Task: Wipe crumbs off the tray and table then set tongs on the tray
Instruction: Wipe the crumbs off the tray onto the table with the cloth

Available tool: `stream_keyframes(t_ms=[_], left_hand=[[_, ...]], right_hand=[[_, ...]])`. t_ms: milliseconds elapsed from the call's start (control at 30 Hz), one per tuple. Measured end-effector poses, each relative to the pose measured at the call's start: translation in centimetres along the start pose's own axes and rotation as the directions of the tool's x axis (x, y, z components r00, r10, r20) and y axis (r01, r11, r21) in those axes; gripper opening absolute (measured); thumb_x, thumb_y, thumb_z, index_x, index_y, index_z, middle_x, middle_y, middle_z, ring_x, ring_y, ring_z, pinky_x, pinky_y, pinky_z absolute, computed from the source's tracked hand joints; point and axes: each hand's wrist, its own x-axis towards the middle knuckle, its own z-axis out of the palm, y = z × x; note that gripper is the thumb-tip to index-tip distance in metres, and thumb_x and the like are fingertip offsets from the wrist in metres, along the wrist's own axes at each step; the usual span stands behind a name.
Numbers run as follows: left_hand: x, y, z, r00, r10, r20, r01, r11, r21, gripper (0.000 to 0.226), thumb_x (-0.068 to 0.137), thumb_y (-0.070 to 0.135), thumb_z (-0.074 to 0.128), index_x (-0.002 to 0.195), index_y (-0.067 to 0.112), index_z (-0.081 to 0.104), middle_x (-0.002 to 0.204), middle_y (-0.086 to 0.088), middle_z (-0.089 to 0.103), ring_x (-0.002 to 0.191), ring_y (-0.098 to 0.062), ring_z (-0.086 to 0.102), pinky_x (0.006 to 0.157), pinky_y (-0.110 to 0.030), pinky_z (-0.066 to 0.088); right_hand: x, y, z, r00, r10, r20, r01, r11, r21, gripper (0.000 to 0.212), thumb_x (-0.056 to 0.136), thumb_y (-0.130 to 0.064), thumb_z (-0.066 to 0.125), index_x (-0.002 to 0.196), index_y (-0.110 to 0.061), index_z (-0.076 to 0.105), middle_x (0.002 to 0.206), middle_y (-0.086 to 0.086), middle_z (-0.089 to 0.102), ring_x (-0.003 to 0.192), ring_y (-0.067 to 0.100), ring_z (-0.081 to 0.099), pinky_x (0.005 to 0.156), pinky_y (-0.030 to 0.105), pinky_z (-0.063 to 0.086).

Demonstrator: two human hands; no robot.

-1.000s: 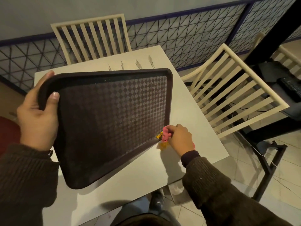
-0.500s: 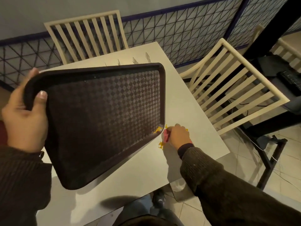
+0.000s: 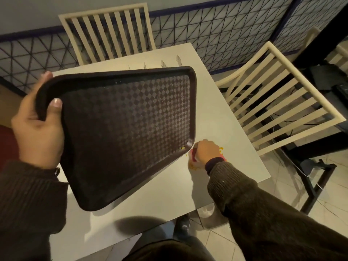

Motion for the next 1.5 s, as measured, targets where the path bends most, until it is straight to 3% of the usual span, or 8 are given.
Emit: stream_keyframes(t_ms=[133,267,500,767,1000,1200,1367,1500], left_hand=[[0.4,-1.5,-0.8,1.000,0.018,0.015,-0.018,0.999,0.036,0.056,0.093,0.055,0.053,0.145,0.040,0.042,0.152,0.008,0.046,0.143,-0.018,0.042,0.115,-0.051,0.036],[-0.1,-0.7,-0.6,0.999,0.008,-0.050,-0.003,0.996,0.095,0.053,0.087,0.062,0.051,0.139,0.050,0.046,0.145,0.011,0.054,0.136,-0.012,0.051,0.110,-0.044,0.043],[0.3,-3.0,-1.8,0.990,-0.103,-0.095,0.115,0.985,0.126,0.056,0.085,0.067,0.055,0.137,0.046,0.050,0.139,0.008,0.060,0.129,-0.016,0.058,0.103,-0.048,0.049],[0.4,-4.0,-1.7,0.971,-0.226,-0.072,0.230,0.971,0.059,0.061,0.080,0.073,0.057,0.135,0.047,0.051,0.136,0.010,0.062,0.126,-0.015,0.060,0.101,-0.048,0.050],[-0.1,-3.1,-0.9,0.978,-0.145,-0.148,0.160,0.983,0.096,0.058,0.082,0.072,0.055,0.134,0.047,0.052,0.136,0.013,0.061,0.127,-0.011,0.059,0.104,-0.042,0.049],[0.1,-3.8,-1.3,0.955,-0.226,-0.193,0.245,0.967,0.077,0.054,0.077,0.074,0.060,0.125,0.048,0.058,0.131,0.014,0.065,0.122,-0.011,0.063,0.101,-0.042,0.051],[0.0,-3.4,-1.2,0.965,-0.196,-0.173,0.216,0.970,0.108,0.063,0.079,0.073,0.057,0.133,0.039,0.055,0.132,0.010,0.064,0.122,-0.012,0.063,0.102,-0.042,0.051],[-0.4,-2.3,-0.5,0.991,-0.089,-0.103,0.103,0.985,0.140,0.048,0.090,0.061,0.052,0.137,0.050,0.048,0.141,0.012,0.058,0.131,-0.012,0.055,0.106,-0.042,0.047]], right_hand=[[-0.4,0.4,-0.7,0.991,-0.090,-0.104,0.098,0.992,0.075,0.022,0.084,-0.025,0.054,0.100,-0.031,0.068,0.099,0.006,0.058,0.093,0.030,0.058,0.086,0.045,0.050],[0.0,-2.2,0.8,0.985,-0.168,-0.045,0.174,0.971,0.165,0.028,0.082,-0.012,0.051,0.101,-0.026,0.068,0.109,0.004,0.059,0.101,0.030,0.057,0.081,0.041,0.051],[-0.4,0.3,0.7,0.997,-0.071,-0.035,0.067,0.991,-0.115,0.027,0.089,-0.027,0.048,0.106,-0.014,0.064,0.109,0.010,0.058,0.100,0.032,0.056,0.089,0.043,0.048],[0.6,-2.4,1.9,0.982,-0.184,-0.035,0.185,0.982,0.032,0.025,0.085,-0.015,0.053,0.098,-0.025,0.071,0.104,0.007,0.059,0.096,0.030,0.059,0.088,0.040,0.049],[1.2,0.2,0.8,0.998,-0.046,-0.049,0.040,0.993,-0.112,0.024,0.086,-0.019,0.053,0.104,-0.010,0.066,0.105,0.011,0.062,0.099,0.031,0.060,0.090,0.042,0.049],[1.2,0.1,-0.8,0.991,-0.018,-0.132,0.037,0.990,0.140,0.019,0.086,-0.023,0.053,0.093,-0.027,0.071,0.090,0.005,0.055,0.086,0.029,0.058,0.084,0.042,0.051],[1.7,-2.1,0.9,1.000,-0.003,-0.018,0.010,0.929,0.370,0.024,0.079,-0.007,0.058,0.064,-0.024,0.065,0.081,-0.001,0.066,0.080,0.024,0.063,0.072,0.028,0.048],[0.9,-1.2,1.6,0.998,-0.024,0.052,0.013,0.981,0.195,0.017,0.085,-0.025,0.054,0.070,-0.019,0.059,0.077,0.005,0.065,0.077,0.028,0.067,0.074,0.035,0.057]])
